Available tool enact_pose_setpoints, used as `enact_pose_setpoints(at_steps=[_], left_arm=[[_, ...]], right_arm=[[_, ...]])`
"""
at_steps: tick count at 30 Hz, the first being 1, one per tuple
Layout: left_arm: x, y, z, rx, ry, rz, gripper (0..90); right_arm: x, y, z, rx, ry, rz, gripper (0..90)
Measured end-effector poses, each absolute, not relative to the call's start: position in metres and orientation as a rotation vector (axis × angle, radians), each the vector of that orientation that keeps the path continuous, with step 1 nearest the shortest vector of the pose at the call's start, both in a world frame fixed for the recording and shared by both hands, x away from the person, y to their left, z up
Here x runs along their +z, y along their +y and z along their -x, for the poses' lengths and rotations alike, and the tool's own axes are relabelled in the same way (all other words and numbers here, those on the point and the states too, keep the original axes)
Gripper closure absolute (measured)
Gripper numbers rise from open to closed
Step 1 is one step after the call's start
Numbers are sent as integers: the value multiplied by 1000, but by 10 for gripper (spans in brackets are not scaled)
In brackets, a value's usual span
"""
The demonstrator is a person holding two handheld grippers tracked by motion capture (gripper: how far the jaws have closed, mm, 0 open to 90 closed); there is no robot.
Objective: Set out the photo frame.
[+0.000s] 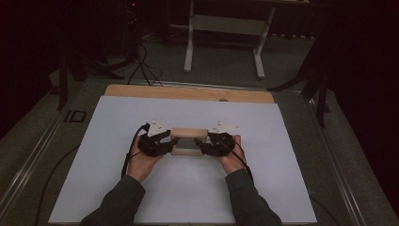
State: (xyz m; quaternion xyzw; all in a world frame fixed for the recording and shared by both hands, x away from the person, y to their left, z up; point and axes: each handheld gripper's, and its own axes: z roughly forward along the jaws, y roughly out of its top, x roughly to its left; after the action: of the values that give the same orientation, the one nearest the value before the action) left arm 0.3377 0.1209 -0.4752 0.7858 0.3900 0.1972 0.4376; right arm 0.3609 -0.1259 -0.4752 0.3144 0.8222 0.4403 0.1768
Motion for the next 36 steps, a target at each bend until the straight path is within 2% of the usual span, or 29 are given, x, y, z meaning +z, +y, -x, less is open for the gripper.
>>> enact_pose_setpoints(at_steps=[14, 22, 36], left_arm=[[-481, 123, -337, 458, 985, -1902, 534], [-495, 124, -333, 446, 979, -1984, 566], [-502, 126, -333, 424, 999, -1994, 628]], right_arm=[[-478, -127, -362, 1261, 2336, -894, 449], [-491, -135, -358, 1233, 2367, -898, 467], [-495, -147, -356, 1278, 2383, -917, 585]])
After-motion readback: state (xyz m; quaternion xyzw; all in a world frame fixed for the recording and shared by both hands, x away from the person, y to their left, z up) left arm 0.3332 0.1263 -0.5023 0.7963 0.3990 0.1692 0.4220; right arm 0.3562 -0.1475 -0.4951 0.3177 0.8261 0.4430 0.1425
